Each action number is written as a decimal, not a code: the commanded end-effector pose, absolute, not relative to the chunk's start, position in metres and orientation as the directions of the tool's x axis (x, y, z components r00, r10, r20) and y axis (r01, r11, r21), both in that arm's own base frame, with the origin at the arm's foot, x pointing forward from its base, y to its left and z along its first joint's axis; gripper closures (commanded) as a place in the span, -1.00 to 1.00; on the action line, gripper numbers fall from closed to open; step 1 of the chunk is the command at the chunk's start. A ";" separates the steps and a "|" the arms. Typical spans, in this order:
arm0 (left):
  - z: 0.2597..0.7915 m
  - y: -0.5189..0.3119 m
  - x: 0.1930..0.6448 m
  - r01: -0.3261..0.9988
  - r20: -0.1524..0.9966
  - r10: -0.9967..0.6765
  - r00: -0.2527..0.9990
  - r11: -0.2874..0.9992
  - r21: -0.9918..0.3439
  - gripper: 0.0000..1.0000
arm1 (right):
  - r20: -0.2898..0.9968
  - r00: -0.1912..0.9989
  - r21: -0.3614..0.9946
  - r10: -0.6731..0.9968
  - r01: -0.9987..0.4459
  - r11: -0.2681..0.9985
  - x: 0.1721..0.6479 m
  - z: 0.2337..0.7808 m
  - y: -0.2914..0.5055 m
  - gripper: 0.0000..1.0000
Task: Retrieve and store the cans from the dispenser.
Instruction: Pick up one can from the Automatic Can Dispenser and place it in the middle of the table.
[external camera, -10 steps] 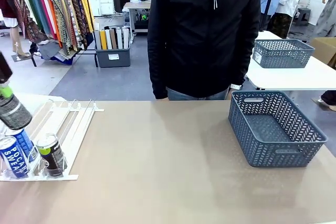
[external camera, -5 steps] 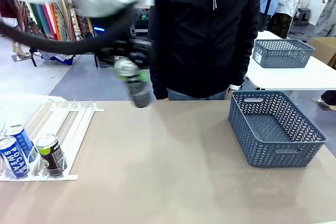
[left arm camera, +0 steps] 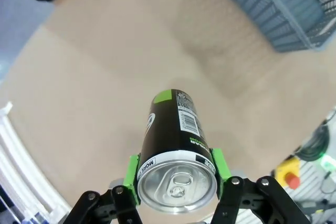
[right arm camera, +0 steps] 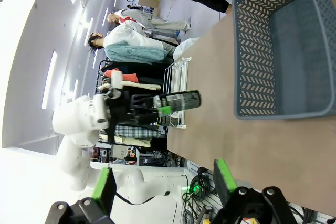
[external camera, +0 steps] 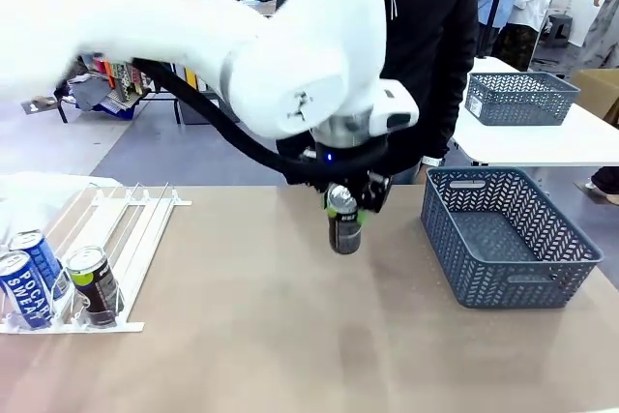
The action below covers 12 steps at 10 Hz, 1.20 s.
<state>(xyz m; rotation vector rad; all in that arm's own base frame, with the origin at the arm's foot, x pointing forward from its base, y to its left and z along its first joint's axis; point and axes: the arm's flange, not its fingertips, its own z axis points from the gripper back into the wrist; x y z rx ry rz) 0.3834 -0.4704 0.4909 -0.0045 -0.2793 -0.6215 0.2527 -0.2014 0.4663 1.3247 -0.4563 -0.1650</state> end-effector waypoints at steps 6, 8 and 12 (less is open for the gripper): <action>0.406 -0.456 0.411 0.610 0.102 -0.611 0.785 0.791 0.044 1.00 | 0.236 0.898 0.959 -0.371 -0.155 0.236 0.253 0.470 -0.203 -1.00; 0.404 -0.453 0.412 0.602 0.105 -0.602 0.791 0.798 0.035 1.00 | 0.236 0.898 0.959 -0.371 -0.155 0.236 0.253 0.470 -0.203 -1.00; 0.405 -0.452 0.414 0.611 0.080 -0.612 0.787 0.791 0.030 -0.66 | 0.236 0.898 0.959 -0.371 -0.155 0.236 0.253 0.470 -0.203 -1.00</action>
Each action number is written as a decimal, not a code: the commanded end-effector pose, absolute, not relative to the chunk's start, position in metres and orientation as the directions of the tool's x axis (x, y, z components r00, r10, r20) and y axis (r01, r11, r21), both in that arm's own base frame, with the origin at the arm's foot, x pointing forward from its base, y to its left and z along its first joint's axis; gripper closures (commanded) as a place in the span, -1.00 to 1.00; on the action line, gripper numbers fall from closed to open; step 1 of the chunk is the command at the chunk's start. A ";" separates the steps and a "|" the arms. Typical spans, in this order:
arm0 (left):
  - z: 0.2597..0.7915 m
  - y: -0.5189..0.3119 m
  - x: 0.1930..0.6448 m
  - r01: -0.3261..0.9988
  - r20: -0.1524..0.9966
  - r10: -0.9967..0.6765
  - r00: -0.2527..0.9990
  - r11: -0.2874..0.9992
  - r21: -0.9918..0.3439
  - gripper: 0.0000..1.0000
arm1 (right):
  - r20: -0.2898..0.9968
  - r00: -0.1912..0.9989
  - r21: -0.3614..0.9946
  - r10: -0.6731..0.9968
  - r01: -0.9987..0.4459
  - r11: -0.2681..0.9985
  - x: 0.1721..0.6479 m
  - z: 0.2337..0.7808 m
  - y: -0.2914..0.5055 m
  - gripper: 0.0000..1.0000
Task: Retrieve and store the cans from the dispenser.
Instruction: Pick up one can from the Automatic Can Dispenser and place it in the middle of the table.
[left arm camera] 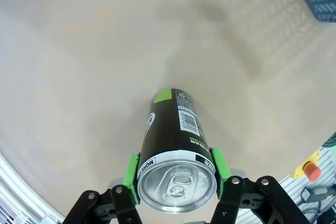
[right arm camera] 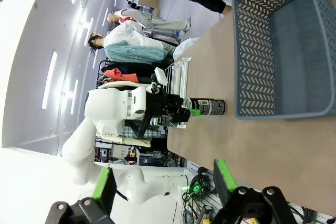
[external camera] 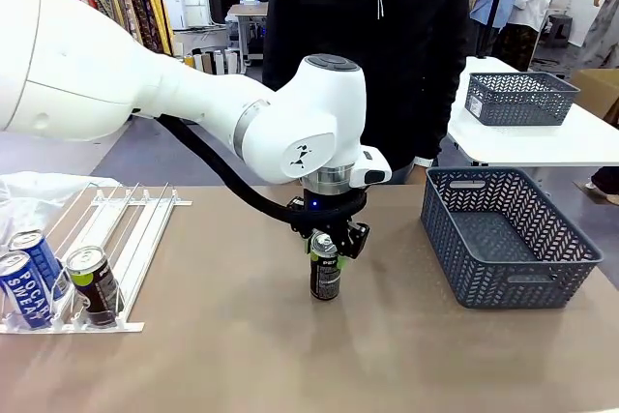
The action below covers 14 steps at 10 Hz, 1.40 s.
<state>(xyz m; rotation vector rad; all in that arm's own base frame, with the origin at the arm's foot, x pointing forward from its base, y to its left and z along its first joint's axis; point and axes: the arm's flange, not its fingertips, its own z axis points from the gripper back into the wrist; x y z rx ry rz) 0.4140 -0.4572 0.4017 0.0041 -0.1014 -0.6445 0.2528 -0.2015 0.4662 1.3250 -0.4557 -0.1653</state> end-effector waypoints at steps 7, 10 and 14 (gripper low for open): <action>0.512 -0.397 0.379 0.487 0.257 -0.462 0.849 0.872 -0.043 -1.00 | 0.236 0.898 0.959 -0.371 -0.155 0.236 0.253 0.470 -0.203 -1.00; 0.601 -0.309 0.349 0.427 0.329 -0.346 0.878 0.877 -0.218 -1.00 | 0.236 0.898 0.959 -0.371 -0.155 0.236 0.253 0.470 -0.203 -1.00; 0.599 -0.064 0.307 0.318 0.368 -0.059 0.928 0.641 -0.698 -1.00 | 0.236 0.898 0.959 -0.371 -0.155 0.236 0.253 0.470 -0.203 -1.00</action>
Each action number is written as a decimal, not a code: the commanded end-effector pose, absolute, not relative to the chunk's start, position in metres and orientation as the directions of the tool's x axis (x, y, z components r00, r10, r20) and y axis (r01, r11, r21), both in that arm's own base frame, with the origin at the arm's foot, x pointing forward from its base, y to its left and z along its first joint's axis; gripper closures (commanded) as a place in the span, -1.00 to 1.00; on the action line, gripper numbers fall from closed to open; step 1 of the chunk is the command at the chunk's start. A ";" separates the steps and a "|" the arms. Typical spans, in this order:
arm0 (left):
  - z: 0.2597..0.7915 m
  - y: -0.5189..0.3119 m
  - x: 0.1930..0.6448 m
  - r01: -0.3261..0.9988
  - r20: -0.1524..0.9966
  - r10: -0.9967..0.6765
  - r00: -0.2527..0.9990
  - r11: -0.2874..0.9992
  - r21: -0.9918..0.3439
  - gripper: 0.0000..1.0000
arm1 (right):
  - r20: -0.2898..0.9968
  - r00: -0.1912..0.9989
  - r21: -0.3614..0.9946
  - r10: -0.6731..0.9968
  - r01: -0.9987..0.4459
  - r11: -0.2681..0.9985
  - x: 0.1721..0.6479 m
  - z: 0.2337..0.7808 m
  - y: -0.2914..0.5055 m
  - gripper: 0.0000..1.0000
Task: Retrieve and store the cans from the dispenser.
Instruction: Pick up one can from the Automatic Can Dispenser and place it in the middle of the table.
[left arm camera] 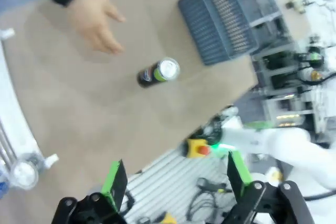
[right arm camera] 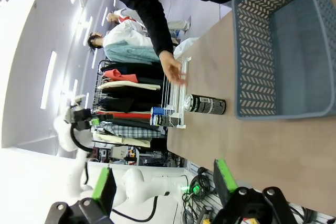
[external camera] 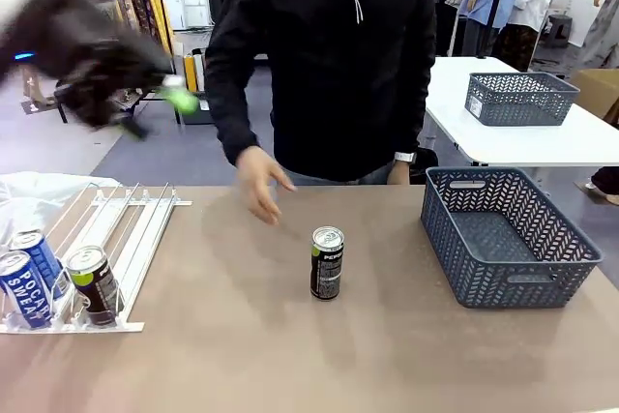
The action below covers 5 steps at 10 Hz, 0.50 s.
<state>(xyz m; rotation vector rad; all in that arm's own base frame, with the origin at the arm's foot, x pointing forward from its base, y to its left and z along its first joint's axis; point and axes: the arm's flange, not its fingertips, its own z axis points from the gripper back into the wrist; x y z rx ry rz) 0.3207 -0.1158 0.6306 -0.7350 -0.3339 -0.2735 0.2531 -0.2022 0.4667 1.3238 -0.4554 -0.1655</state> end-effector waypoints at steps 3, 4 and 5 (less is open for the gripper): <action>0.520 0.086 0.257 0.133 0.216 0.168 0.962 0.402 -0.906 -1.00 | 0.236 0.898 0.959 -0.371 -0.155 0.236 0.253 0.470 -0.203 -1.00; 0.495 0.112 0.244 0.100 0.179 0.234 0.955 0.314 -0.944 -1.00 | 0.236 0.898 0.959 -0.371 -0.155 0.236 0.253 0.470 -0.203 -1.00; 0.478 0.126 0.236 0.112 0.178 0.236 0.955 0.269 -0.957 -1.00 | 0.236 0.898 0.959 -0.371 -0.155 0.236 0.253 0.470 -0.203 -1.00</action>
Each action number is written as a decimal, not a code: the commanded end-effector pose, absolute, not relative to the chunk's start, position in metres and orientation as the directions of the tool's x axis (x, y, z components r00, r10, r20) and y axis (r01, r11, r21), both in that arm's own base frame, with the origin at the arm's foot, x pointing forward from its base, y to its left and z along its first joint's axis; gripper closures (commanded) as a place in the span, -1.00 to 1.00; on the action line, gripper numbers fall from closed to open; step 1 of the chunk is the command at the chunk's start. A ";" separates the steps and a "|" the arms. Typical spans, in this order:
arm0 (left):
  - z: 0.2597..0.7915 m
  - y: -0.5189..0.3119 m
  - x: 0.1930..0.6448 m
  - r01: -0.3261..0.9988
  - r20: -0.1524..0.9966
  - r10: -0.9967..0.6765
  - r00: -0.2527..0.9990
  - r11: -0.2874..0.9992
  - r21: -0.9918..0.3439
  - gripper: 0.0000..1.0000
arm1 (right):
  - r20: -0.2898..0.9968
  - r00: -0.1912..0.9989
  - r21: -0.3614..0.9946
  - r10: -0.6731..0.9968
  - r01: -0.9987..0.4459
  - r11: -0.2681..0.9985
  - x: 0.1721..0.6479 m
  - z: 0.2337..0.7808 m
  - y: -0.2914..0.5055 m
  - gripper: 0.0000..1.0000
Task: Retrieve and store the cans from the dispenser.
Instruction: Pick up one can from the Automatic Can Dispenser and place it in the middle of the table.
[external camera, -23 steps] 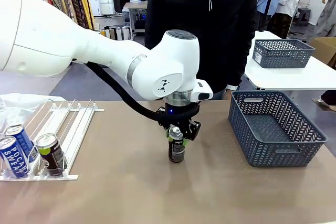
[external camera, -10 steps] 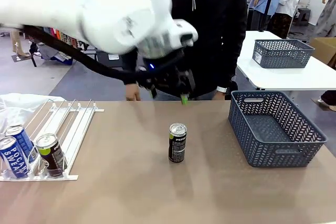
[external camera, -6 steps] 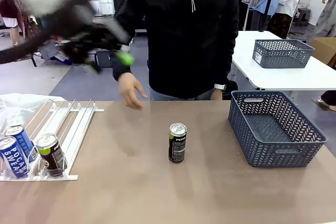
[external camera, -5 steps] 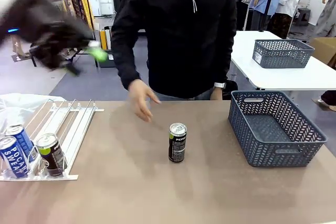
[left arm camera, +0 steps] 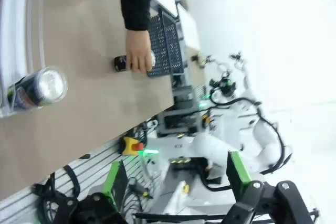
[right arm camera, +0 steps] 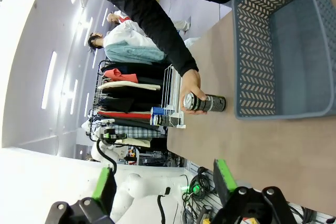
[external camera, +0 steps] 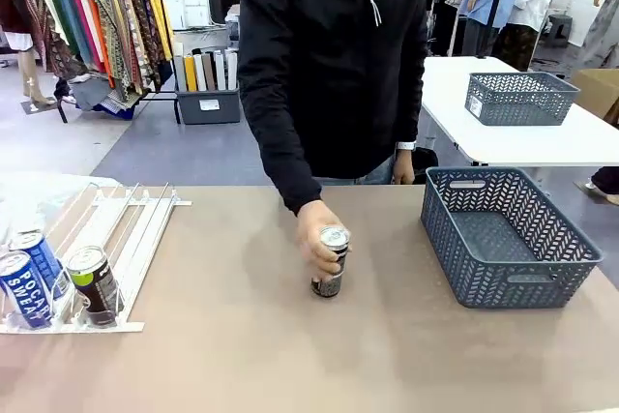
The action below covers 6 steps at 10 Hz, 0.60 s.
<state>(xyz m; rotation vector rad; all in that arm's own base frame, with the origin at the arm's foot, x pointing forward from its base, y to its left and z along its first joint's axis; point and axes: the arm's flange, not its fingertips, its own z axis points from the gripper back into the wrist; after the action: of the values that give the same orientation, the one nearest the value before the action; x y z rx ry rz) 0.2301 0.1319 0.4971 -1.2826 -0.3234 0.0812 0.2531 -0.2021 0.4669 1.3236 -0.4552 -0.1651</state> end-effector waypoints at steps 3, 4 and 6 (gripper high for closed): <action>0.497 0.132 0.230 0.119 0.192 0.238 0.952 0.288 -0.950 -1.00 | 0.236 0.898 0.959 -0.371 -0.155 0.236 0.253 0.470 -0.203 -1.00; 0.497 0.132 0.230 0.119 0.192 0.238 0.952 0.288 -0.950 -1.00 | 0.236 0.898 0.959 -0.371 -0.155 0.236 0.253 0.470 -0.203 -1.00; 0.497 0.132 0.230 0.119 0.192 0.238 0.952 0.288 -0.950 -1.00 | 0.236 0.898 0.959 -0.371 -0.155 0.236 0.253 0.470 -0.203 -1.00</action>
<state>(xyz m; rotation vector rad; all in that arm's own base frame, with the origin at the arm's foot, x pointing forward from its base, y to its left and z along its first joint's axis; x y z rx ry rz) 0.2325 0.1299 0.4967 -1.2694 -0.3020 0.0989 0.2531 -0.2019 0.4669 1.3236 -0.4548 -0.1646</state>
